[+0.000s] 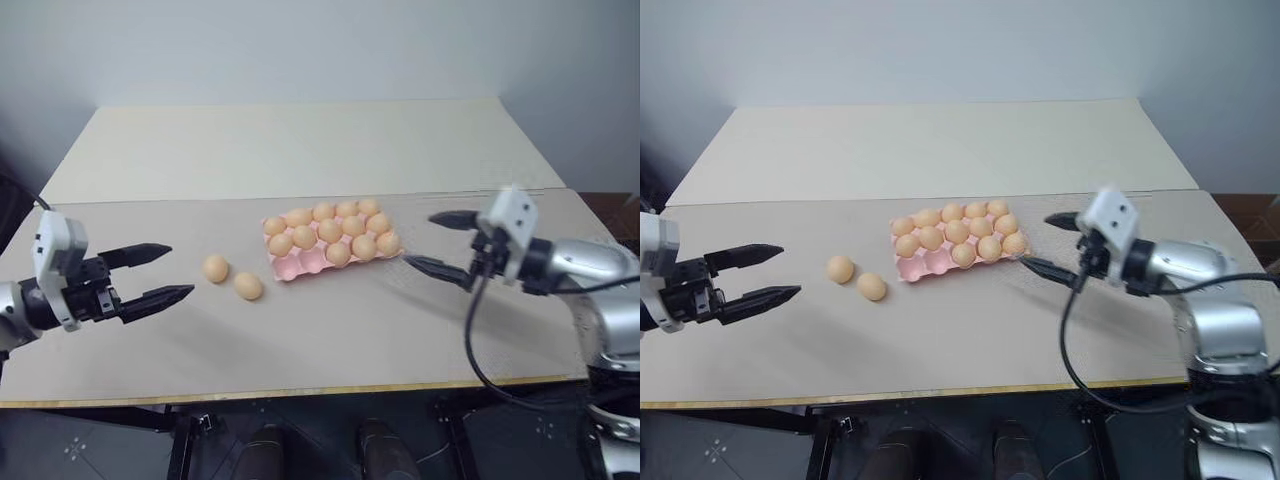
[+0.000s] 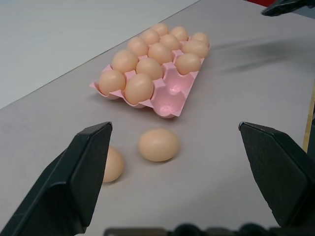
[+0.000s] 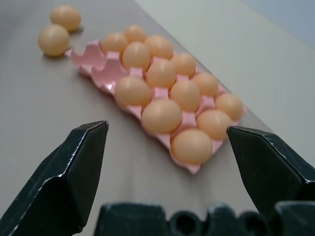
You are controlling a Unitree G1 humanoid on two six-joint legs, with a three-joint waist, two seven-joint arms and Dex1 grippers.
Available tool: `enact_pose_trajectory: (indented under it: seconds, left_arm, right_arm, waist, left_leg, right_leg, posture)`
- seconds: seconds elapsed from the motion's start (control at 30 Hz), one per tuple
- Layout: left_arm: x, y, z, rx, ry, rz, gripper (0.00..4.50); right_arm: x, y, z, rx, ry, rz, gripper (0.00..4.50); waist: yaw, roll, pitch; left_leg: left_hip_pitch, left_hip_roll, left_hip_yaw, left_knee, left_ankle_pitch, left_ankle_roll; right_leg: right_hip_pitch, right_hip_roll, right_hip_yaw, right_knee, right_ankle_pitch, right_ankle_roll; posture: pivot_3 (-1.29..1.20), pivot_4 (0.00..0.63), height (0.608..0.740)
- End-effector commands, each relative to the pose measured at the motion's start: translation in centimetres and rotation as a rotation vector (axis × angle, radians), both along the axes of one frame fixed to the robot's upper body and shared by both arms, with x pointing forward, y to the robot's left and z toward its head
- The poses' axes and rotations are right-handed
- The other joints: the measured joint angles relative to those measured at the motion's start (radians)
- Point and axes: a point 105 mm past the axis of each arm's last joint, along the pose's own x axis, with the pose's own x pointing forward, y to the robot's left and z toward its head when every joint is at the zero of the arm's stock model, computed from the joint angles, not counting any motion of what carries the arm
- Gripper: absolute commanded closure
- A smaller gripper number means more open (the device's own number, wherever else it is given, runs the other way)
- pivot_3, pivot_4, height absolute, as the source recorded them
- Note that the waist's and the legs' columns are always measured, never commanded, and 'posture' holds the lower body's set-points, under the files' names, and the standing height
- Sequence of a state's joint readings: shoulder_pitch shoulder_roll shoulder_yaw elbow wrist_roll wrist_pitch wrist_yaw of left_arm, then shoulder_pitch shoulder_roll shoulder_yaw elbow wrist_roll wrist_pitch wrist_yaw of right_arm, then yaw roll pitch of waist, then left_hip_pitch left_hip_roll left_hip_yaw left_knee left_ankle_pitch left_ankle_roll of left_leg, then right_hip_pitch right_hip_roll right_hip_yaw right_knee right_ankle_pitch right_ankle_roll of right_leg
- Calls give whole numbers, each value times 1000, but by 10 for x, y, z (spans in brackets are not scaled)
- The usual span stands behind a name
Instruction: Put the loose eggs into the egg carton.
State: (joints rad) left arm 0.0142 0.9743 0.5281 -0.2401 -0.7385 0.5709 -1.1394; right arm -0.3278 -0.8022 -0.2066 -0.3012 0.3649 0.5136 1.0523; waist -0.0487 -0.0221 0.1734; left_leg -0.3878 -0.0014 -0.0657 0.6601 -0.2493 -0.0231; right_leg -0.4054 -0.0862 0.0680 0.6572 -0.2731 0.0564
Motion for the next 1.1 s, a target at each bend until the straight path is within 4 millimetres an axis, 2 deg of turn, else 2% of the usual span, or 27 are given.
enact_pose_trajectory:
  seconds: [0.03,0.17,0.4,0.6,0.7,1.0,1.1]
  left_arm:
    - [-4,3,-6,0,-4,24,0]
    - [-8,-10,-21,-26,4,49,0]
    - [-19,-38,-32,-24,-5,30,0]
    - [9,-64,-27,-51,-120,161,0]
    - [28,-75,-33,-6,-123,247,0]
    - [56,-102,-57,42,-8,280,0]
    - [63,-103,-63,81,15,305,0]
  right_arm:
    - [-10,-3,13,-13,-67,20,38]
    - [-14,-2,8,3,-52,3,38]
    - [-23,-6,6,10,-18,-9,38]
    - [-24,-6,7,11,-17,-27,38]
    - [-25,-5,8,15,-20,-32,38]
    - [-27,-2,9,27,-33,-44,38]
    - [-28,-2,8,33,-33,-48,38]
  waist:
    - [-6,0,0]
    - [-3,0,0]
    - [11,-1,0]
    - [18,-1,-1]
    - [25,-2,-1]
    - [29,-2,-1]
    - [32,-2,-1]
  left_leg:
    - [1,0,1,0,0,0]
    - [1,1,1,0,0,0]
    - [0,-1,0,0,0,0]
    - [1,-1,0,1,0,0]
    - [1,-2,0,1,0,0]
    - [0,-2,0,1,0,0]
    - [0,-2,0,1,0,0]
  right_leg:
    - [0,0,1,0,0,0]
    - [1,1,1,1,0,0]
    - [1,-1,1,0,0,0]
    - [3,-1,0,0,0,0]
    - [3,-1,0,0,0,0]
    - [2,-1,1,0,0,0]
    - [2,-1,1,0,0,0]
  posture:
    - [0,150,740]
    - [0,150,740]
    - [0,150,740]
    - [0,150,740]
    - [0,150,740]
    - [0,150,740]
    - [0,150,740]
